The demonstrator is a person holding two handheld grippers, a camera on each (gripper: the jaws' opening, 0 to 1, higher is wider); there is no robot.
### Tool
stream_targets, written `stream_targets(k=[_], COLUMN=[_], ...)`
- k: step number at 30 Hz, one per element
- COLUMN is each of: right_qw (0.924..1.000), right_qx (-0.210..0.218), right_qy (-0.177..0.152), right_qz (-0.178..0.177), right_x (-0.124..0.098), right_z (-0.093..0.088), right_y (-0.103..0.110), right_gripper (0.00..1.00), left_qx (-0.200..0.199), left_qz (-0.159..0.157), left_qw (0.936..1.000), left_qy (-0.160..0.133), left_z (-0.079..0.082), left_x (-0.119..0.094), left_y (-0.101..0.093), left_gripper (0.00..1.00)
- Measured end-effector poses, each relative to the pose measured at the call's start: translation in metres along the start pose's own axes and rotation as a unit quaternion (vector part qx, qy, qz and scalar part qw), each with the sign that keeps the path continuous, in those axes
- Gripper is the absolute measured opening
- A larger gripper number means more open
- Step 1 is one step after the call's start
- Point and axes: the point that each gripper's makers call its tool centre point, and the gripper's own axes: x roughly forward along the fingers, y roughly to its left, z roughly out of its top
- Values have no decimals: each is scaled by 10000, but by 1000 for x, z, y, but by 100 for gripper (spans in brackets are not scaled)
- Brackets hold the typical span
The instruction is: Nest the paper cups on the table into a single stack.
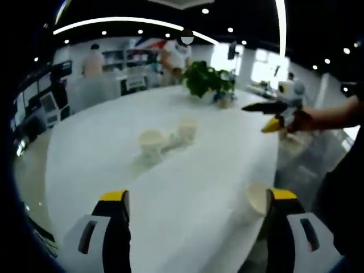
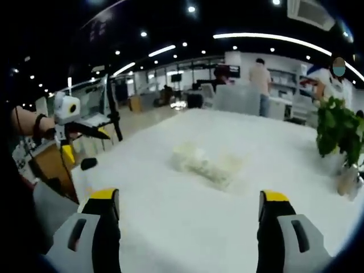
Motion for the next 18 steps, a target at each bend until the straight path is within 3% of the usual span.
stream_targets(k=[7,13,18], right_qw=[9993,9987,9992], right_qx=[-356,-471,-394], right_qy=[128,-88,22], right_qz=[-5,-148,-8], right_x=[49,84,112], right_z=[4,16,12], right_y=[-36,-62,-67], right_gripper=[100,98,92], left_qx=[-119,-159,-261], left_qz=[67,160,224], left_qw=[9999,9997,9994], left_qy=[-25,-79,-22], left_z=[3,8,6], left_x=[1,1,3], left_y=[3,5,3], left_gripper=[99,99,99])
